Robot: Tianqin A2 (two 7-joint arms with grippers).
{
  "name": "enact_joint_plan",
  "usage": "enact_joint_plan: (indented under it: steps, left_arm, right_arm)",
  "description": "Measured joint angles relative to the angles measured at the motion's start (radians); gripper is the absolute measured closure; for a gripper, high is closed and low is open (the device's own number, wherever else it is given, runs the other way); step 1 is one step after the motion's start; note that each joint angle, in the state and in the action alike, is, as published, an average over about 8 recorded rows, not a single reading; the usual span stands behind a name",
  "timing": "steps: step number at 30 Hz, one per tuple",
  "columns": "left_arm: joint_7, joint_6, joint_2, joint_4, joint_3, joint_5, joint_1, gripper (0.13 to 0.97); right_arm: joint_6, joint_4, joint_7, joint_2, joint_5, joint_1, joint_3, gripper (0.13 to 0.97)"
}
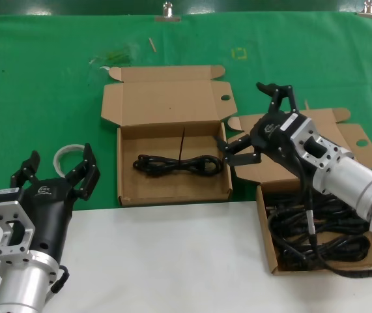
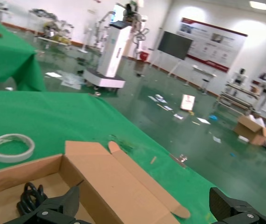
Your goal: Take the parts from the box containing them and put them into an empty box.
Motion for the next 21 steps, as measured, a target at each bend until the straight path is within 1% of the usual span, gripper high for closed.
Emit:
enact_joint_plan:
  steps: [4,5,13,17,21]
  left_arm:
    - [0.0,0.0,0.0,0.0,0.0,0.0,0.0,0.444]
    - [0.0,0.0,0.0,0.0,0.0,0.0,0.0,0.444]
    - [0.0,0.0,0.0,0.0,0.0,0.0,0.0,0.274]
    - [0.0,0.0,0.0,0.0,0.0,0.0,0.0,0.274]
    - [0.0,0.0,0.0,0.0,0.0,0.0,0.0,0.221]
  right_arm:
    - [0.039,0.033,0.022,-0.002,0.008,-0.038,0.015,0.129]
    - [0.049,0.041,0.028,-0.003,0.01,-0.048,0.019,0.129]
    - [0.127,0.107,0.072,-0.007,0.026,-0.125,0.048,0.129]
    - [0.167,0.14,0.095,-0.009,0.034,-0.164,0.063,0.129]
    - [0.206,0.173,0.117,-0.011,0.041,-0.202,0.078,0.129]
